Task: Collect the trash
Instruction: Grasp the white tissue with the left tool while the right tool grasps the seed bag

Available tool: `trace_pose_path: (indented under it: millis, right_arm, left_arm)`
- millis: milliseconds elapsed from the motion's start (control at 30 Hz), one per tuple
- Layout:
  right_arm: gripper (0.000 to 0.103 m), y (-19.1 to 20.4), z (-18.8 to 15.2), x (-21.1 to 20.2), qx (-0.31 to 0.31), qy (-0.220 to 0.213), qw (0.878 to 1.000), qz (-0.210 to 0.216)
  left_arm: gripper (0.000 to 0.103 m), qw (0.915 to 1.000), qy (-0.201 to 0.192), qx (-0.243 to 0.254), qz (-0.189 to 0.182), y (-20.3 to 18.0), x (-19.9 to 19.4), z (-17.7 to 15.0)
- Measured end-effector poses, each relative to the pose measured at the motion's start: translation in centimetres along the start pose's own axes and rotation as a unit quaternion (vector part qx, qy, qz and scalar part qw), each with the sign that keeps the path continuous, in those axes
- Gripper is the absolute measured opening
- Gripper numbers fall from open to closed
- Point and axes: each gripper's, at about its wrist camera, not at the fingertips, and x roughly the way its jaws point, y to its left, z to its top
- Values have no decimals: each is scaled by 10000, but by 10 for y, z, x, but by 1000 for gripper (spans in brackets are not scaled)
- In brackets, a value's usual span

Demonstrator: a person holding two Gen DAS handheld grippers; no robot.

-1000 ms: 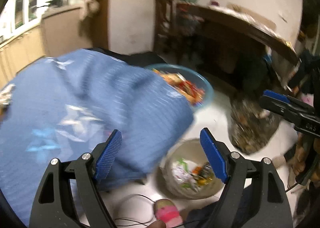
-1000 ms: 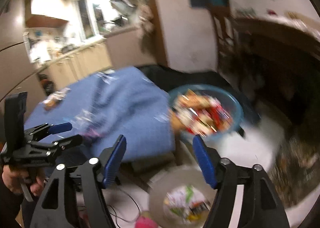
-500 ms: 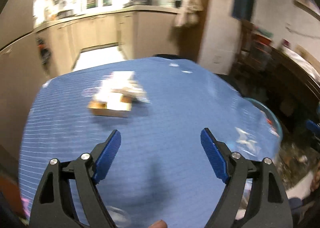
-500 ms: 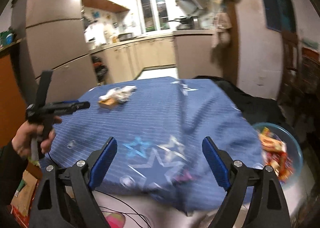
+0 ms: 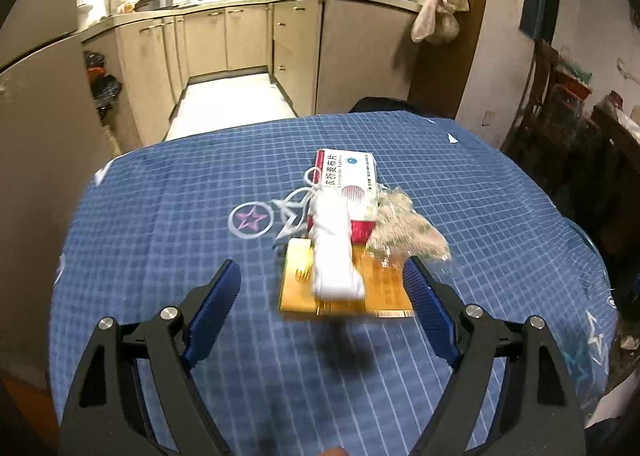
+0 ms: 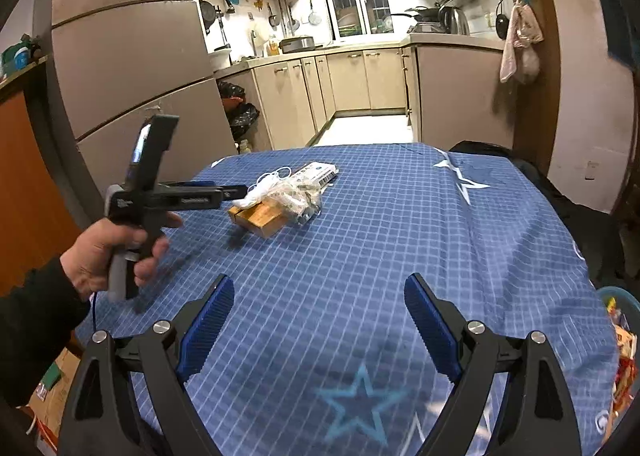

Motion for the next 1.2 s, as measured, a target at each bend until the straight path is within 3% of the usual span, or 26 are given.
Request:
trace_pose_path:
  millis: [233,333,367,833,1100,1167,1200]
  right_arm:
    - [87,-19,26,45,236,81,9993,291]
    - [87,-27,38,63,435,114,9977,500]
    - [87,-28,41,67,483,143,9972,559]
    - [87,-11,89,214,794,1124,9837,1158]
    - [87,16,95,255,270,1364,9875,740]
    - [73,17,91,262,231,1427,9876,607]
    - [72,16,89,263,224,1413,9879,599]
  left_arm:
    - [52,9996,144,-48,-219,8,31,6]
    - [36,9996,117,-20,-251,7,35,4]
    - [24,9996,104,-24,-268,7,35,3]
    - [24,9986,-277,-416,-199,27,9,-1]
    - [24,9985,-205,-451,-237,29,17,-3]
    - [24,9984,-200,-470,-243,30,19,-4]
    - [24,9984,-197,-475,-251,30,19,-5]
